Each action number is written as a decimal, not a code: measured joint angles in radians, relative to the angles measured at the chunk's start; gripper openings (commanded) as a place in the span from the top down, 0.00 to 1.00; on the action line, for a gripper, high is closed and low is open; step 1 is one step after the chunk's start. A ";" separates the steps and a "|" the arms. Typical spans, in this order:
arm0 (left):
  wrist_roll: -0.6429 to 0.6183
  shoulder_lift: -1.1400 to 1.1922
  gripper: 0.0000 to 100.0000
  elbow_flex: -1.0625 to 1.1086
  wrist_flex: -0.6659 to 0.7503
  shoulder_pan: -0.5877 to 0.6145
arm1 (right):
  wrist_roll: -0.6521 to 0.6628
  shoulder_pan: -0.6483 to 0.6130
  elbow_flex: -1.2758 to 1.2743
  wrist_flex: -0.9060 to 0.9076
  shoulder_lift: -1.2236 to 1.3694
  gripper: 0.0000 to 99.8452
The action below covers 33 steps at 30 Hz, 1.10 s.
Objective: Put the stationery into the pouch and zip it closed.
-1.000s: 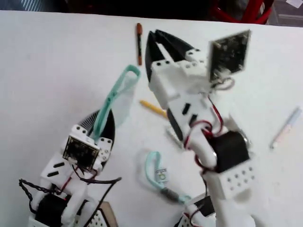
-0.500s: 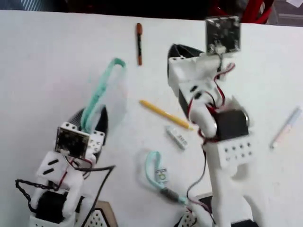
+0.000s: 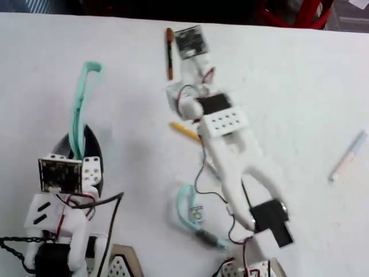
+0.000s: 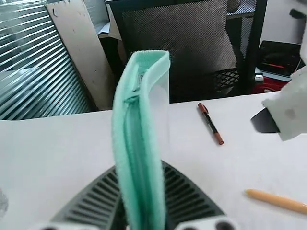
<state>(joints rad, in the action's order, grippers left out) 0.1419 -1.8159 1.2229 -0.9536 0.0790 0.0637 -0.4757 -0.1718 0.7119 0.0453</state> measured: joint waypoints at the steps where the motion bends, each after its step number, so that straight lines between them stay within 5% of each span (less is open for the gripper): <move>1: 0.000 0.000 0.98 0.000 0.000 0.020 | 0.000 -0.018 0.000 -0.014 0.028 0.85; 12: -0.110 -0.002 0.98 0.095 0.101 0.141 | 0.026 0.157 0.000 0.163 -0.118 0.87; 18: -0.110 -0.014 0.98 0.198 0.250 0.141 | 0.206 0.241 -0.020 0.146 -0.106 0.87; 24: -0.114 -0.015 0.98 0.201 0.253 0.141 | 0.640 0.158 -0.020 0.377 0.005 0.87; 33: -0.114 -0.015 0.98 0.175 0.192 0.084 | 0.695 0.124 0.005 0.442 0.187 0.70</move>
<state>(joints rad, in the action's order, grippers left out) 0.0284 -1.8313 1.3978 -0.7618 0.1634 0.7587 -0.3514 -0.1672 1.1538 0.2325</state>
